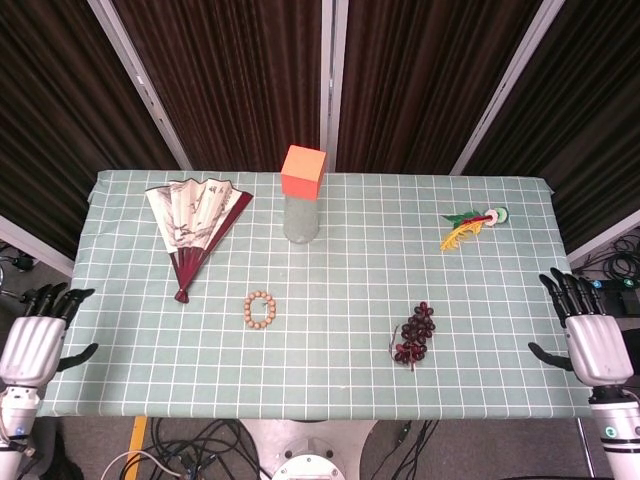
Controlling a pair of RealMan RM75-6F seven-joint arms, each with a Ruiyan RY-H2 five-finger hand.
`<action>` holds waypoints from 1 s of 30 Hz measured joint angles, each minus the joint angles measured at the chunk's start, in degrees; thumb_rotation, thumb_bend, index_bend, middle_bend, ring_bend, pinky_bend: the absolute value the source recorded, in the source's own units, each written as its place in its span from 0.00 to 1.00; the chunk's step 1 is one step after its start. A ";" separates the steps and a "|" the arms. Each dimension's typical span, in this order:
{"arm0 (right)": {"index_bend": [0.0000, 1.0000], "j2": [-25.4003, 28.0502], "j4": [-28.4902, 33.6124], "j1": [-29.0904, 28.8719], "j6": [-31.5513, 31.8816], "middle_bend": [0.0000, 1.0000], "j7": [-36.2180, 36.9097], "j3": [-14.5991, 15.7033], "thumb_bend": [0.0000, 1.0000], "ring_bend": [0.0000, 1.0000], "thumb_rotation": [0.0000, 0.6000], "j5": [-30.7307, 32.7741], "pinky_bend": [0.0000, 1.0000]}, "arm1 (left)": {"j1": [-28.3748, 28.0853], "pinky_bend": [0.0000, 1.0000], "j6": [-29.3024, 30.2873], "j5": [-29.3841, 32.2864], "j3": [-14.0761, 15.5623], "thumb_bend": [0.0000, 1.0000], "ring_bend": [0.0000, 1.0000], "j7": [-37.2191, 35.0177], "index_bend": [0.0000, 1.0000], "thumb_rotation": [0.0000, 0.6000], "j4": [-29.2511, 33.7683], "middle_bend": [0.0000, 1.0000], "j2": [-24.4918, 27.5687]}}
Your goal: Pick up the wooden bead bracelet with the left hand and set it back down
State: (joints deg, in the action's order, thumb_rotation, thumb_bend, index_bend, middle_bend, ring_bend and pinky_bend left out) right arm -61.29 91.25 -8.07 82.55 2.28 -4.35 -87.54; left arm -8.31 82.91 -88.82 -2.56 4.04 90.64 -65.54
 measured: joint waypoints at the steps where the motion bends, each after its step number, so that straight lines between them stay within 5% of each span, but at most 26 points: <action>1: 0.00 0.31 0.20 -0.04 0.15 0.01 -0.12 -0.16 0.04 0.00 1.00 -0.04 0.00 | -1.30 0.13 -0.74 -1.37 -0.12 0.15 0.14 -0.99 0.24 1.00 -0.44 0.27 0.00; 9: 0.00 1.91 1.91 -0.07 0.65 0.00 -0.35 -0.16 0.04 0.00 1.00 -0.79 0.00 | -13.61 0.18 -8.57 -10.92 -0.76 0.23 0.23 -10.33 0.36 1.00 -6.21 0.39 -2.51; 16: 0.00 2.41 2.62 0.51 0.88 0.00 -0.70 0.13 0.04 0.00 1.00 -0.27 0.00 | -25.14 0.18 -15.58 -17.81 -0.40 0.29 0.24 -15.77 0.41 1.00 -15.65 0.46 -11.00; 25: 0.00 2.56 2.84 0.83 1.09 0.00 -0.77 0.13 0.04 0.00 1.00 0.18 0.00 | -33.77 0.09 -22.67 -21.00 2.36 0.30 0.13 -16.28 0.42 1.00 -29.54 0.48 -23.15; 30: 0.00 2.38 2.62 0.68 0.66 0.00 -0.59 0.11 0.04 0.00 1.00 0.37 0.00 | -34.75 0.07 -24.26 -20.31 3.61 0.30 0.13 -12.21 0.42 1.00 -32.27 0.48 -26.32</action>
State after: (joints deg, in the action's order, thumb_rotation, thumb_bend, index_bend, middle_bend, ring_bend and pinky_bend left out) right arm -58.91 93.86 -7.39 83.21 1.70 -4.24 -87.17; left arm -43.07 58.65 -109.13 1.04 -8.17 58.37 -91.87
